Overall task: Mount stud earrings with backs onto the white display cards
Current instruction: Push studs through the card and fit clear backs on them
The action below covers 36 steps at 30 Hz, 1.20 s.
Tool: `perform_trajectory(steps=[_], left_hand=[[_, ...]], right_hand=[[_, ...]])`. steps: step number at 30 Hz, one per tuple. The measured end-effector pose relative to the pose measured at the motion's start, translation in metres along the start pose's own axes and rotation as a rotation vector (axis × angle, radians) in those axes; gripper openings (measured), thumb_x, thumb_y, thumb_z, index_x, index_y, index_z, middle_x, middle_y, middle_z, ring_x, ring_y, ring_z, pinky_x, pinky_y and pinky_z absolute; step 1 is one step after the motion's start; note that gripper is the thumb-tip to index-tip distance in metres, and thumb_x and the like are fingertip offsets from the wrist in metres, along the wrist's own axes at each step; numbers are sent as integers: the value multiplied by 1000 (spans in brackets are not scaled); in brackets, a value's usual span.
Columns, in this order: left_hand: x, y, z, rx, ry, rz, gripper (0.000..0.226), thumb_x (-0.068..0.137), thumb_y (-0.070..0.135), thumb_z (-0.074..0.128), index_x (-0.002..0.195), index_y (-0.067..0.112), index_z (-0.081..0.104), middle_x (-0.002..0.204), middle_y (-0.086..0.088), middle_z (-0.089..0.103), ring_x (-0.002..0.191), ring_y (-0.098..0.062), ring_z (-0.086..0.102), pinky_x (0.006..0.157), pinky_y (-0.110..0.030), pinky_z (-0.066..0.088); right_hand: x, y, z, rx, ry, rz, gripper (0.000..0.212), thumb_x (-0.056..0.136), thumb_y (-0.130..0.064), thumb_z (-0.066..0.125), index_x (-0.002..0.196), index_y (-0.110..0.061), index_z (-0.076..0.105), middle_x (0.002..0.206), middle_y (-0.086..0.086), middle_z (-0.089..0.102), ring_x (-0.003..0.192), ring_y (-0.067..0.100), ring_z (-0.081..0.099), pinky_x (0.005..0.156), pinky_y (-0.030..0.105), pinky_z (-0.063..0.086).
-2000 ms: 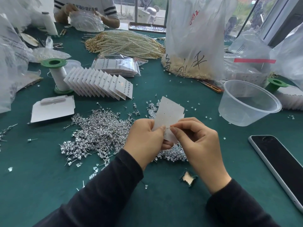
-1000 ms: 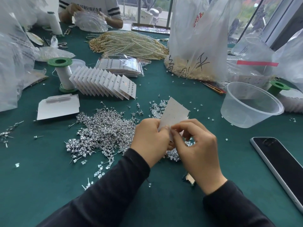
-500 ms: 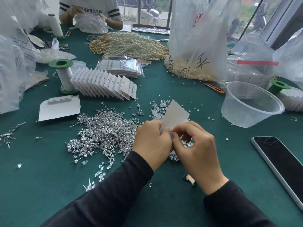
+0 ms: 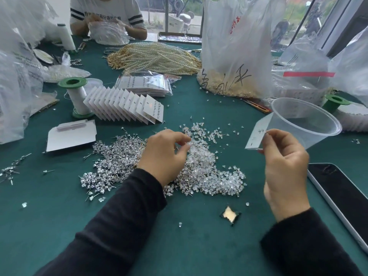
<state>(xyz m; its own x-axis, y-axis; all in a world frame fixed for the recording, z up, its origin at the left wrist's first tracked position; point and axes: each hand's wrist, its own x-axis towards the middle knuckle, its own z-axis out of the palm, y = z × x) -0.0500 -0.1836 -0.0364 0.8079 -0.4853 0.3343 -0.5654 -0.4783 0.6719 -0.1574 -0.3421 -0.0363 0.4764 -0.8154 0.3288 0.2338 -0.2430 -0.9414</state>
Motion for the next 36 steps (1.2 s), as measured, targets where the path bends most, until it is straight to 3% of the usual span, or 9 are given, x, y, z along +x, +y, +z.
perform_trajectory(steps=[6, 10, 14, 17, 21, 28, 30, 32, 36], left_hand=[[-5, 9, 26, 194, -183, 100, 41, 79, 39, 63, 113, 16, 60, 107, -1, 57, 106, -17, 47, 97, -29, 36], [-7, 10, 29, 276, -168, 82, 35, 82, 38, 60, 105, 12, 62, 103, -3, 57, 102, -19, 48, 92, -27, 37], [-5, 5, 21, 209, -80, 33, 14, 84, 21, 59, 92, 15, 68, 95, -3, 62, 91, -16, 53, 81, -19, 32], [1, 8, 25, 183, -107, 40, 21, 82, 28, 62, 100, 18, 67, 97, -1, 60, 90, -13, 49, 86, -22, 34], [7, 14, 43, 227, -160, 24, 29, 83, 34, 61, 107, 19, 66, 104, -3, 58, 105, -18, 48, 94, -27, 35], [7, 14, 39, 140, -91, 50, 10, 82, 20, 65, 86, 16, 73, 91, -1, 66, 83, -12, 56, 84, -18, 38], [8, 14, 33, 103, -83, 39, 11, 81, 22, 66, 85, 17, 74, 83, 4, 68, 70, -3, 55, 75, -7, 35], [8, 12, 25, 38, -77, -5, 10, 80, 22, 66, 84, 17, 74, 68, 12, 62, 58, 7, 48, 62, -1, 36], [7, 9, 10, -56, -133, -75, 10, 81, 16, 64, 76, 17, 72, 62, 12, 63, 53, 5, 52, 53, 1, 38]], right_hand=[[-3, -1, 4, 41, -34, 70, 20, 89, -5, 57, 76, -20, 59, 75, -1, 59, 74, 13, 55, 71, 26, 47], [-2, -1, 3, 64, -67, 120, 18, 89, -6, 58, 76, -18, 60, 73, -2, 61, 66, 5, 56, 63, 17, 47], [-4, -2, 4, 97, -89, 149, 17, 89, -4, 57, 76, -16, 60, 72, -2, 61, 60, 2, 55, 58, 14, 45], [-4, -2, 4, 88, -98, 154, 17, 89, -4, 58, 76, -15, 60, 72, 0, 61, 61, 4, 54, 58, 15, 44], [-6, -2, 6, 76, -132, 163, 15, 88, -5, 58, 77, -14, 61, 74, 1, 61, 62, 5, 54, 58, 14, 45], [-7, -3, 6, 74, -144, 166, 16, 88, -3, 58, 77, -14, 61, 74, 2, 62, 61, 5, 55, 57, 14, 45], [-7, -3, 6, 70, -152, 177, 16, 88, -4, 58, 76, -15, 61, 75, 3, 62, 63, 6, 55, 58, 15, 45], [-7, -4, 5, 78, -163, 198, 17, 88, -5, 58, 76, -16, 61, 78, 6, 63, 67, 11, 56, 61, 19, 46], [-7, -6, 4, 149, -219, 273, 18, 89, -3, 56, 76, -14, 62, 86, 13, 63, 75, 20, 58, 70, 30, 49]])
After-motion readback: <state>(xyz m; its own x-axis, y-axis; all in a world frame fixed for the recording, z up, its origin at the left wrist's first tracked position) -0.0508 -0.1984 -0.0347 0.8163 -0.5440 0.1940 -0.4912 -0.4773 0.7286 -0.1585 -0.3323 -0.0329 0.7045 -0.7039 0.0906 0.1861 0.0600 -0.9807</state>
